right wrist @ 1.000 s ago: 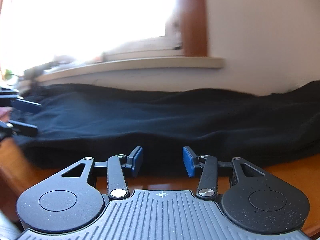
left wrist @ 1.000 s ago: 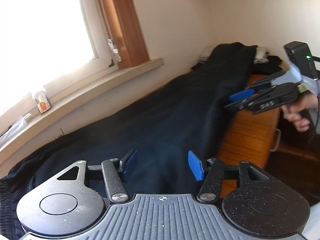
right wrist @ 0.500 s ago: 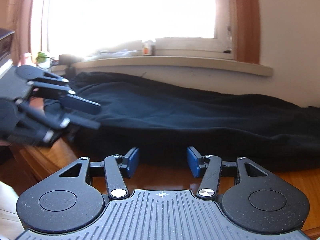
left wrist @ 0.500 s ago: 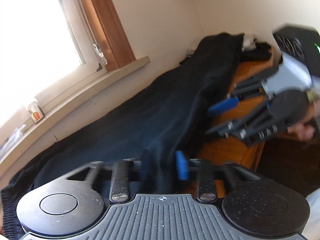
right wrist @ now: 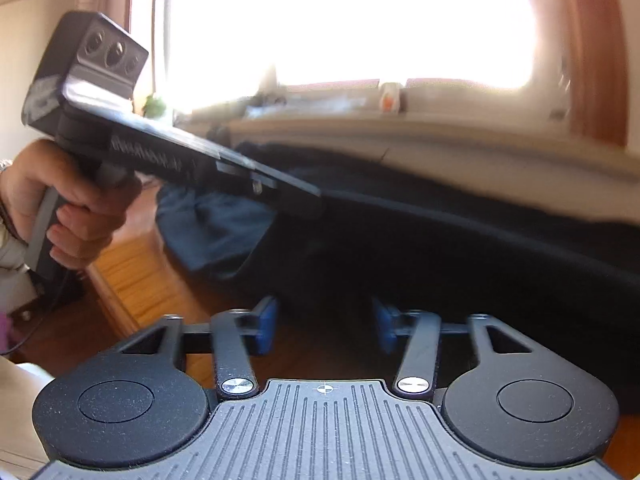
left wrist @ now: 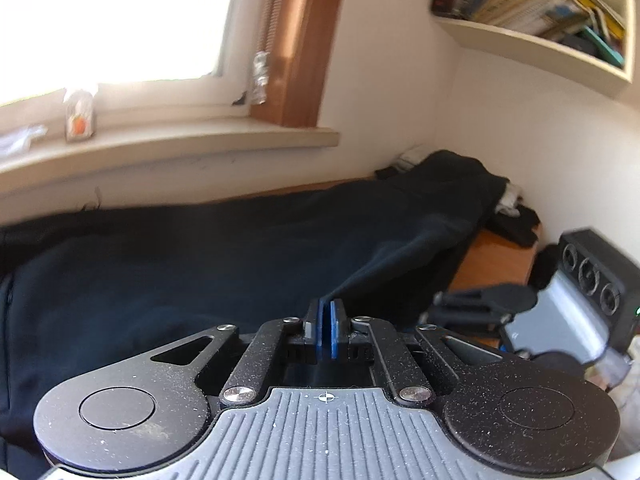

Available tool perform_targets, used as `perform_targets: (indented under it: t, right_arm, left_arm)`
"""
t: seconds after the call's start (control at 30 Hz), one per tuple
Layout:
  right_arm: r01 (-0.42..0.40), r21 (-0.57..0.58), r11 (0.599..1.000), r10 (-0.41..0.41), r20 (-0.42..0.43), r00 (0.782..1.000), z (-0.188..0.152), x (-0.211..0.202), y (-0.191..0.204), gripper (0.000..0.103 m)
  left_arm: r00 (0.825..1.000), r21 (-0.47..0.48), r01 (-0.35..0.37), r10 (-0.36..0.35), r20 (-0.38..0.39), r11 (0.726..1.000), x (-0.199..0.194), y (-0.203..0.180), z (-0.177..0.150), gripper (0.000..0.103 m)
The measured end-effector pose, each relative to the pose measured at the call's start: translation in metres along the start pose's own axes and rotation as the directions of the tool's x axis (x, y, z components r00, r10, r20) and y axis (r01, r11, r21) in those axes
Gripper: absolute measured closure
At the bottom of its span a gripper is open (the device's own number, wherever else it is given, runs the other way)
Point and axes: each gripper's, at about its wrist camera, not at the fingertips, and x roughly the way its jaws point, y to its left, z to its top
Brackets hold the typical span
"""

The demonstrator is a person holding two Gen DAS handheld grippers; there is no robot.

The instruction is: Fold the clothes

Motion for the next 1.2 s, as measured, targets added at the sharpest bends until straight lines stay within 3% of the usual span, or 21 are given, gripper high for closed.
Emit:
perform_targets:
  t: [0.13, 0.2, 0.27, 0.5, 0.7, 0.8, 1.03, 1.13, 1.2]
  right_arm:
    - [-0.047, 0.031, 0.998, 0.047, -0.015, 0.999, -0.008, -0.017, 0.001, 0.089]
    - [-0.056, 0.03, 0.998, 0.056, -0.019, 0.998, -0.014, -0.024, 0.003, 0.084]
    - [-0.077, 0.04, 0.996, 0.077, 0.003, 0.997, -0.015, -0.029, 0.002, 0.072]
    - [-0.087, 0.064, 0.994, 0.084, 0.055, 0.995, -0.008, -0.05, -0.018, 0.071]
    - [-0.02, 0.013, 1.0, 0.02, -0.018, 1.0, -0.013, -0.046, -0.026, 0.071]
    - [-0.058, -0.014, 0.998, 0.058, -0.02, 0.998, -0.006, -0.034, -0.018, 0.071]
    - [-0.05, -0.08, 0.996, 0.045, -0.072, 0.996, 0.013, -0.003, -0.004, 0.071]
    - [-0.084, -0.061, 0.995, 0.078, -0.094, 0.993, 0.017, 0.004, -0.004, 0.096]
    - [-0.099, -0.041, 0.994, 0.096, -0.084, 0.992, 0.019, -0.003, -0.006, 0.097]
  left_arm:
    - [0.994, -0.057, -0.104, 0.107, 0.038, 0.993, -0.01, 0.027, 0.002, 0.094]
    - [0.982, -0.02, -0.185, 0.186, 0.026, 0.982, -0.006, 0.038, 0.003, 0.094]
    - [0.965, 0.033, -0.263, 0.263, 0.011, 0.964, 0.001, 0.048, 0.004, 0.089]
    - [0.922, 0.169, -0.38, 0.387, -0.01, 0.91, 0.031, 0.082, 0.017, 0.087]
    - [0.919, 0.185, -0.375, 0.39, -0.053, 0.908, 0.058, 0.106, 0.016, 0.087]
    - [0.918, 0.187, -0.371, 0.39, -0.074, 0.91, 0.068, 0.112, 0.007, 0.086]
    - [0.924, 0.172, -0.365, 0.379, -0.055, 0.915, 0.065, 0.118, -0.001, 0.085]
    - [0.922, 0.176, -0.369, 0.384, -0.057, 0.913, 0.065, 0.117, -0.002, 0.085]
    - [0.922, 0.174, -0.369, 0.384, -0.058, 0.913, 0.065, 0.118, -0.002, 0.084]
